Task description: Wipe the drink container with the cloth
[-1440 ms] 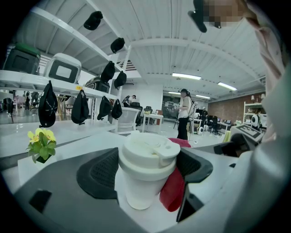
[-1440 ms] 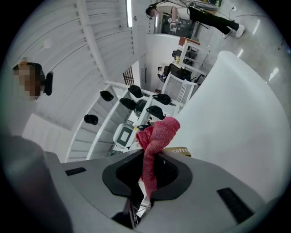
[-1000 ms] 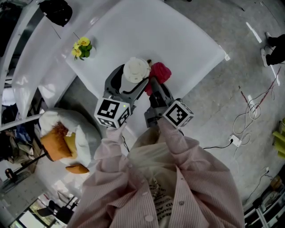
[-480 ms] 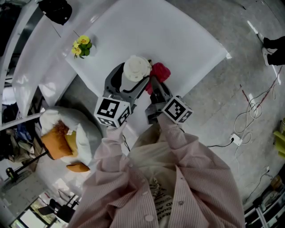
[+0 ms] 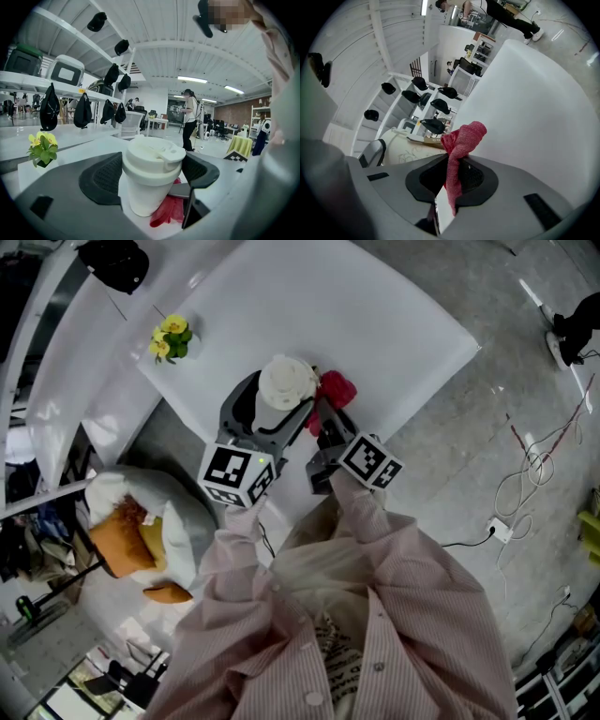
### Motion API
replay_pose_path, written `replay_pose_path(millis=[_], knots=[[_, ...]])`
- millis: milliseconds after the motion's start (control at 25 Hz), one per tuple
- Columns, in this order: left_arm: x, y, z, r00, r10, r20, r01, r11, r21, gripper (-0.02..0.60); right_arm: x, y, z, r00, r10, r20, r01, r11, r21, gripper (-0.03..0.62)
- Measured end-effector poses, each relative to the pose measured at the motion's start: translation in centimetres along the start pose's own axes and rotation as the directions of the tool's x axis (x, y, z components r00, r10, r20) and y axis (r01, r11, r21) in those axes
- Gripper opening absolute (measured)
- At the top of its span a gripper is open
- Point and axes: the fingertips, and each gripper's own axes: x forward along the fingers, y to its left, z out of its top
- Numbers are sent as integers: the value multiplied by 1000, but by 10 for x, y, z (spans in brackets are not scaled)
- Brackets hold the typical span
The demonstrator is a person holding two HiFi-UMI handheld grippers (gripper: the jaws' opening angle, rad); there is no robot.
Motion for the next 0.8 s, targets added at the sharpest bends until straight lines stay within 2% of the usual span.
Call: replay_pose_path(millis=[360, 600, 800], knots=[[2, 3, -1, 1000, -1, 4, 1, 1000, -5, 383, 6, -10, -2, 999, -46, -20, 46, 999, -11, 40], [0, 0, -1, 1000, -4, -5, 4, 1000, -7, 383, -18, -13, 9, 996, -94, -14, 94, 996, 6, 40], [2, 0, 1, 1000, -3, -1, 3, 1000, -7, 382, -34, -11, 33, 994, -110, -26, 108, 991, -74, 40]])
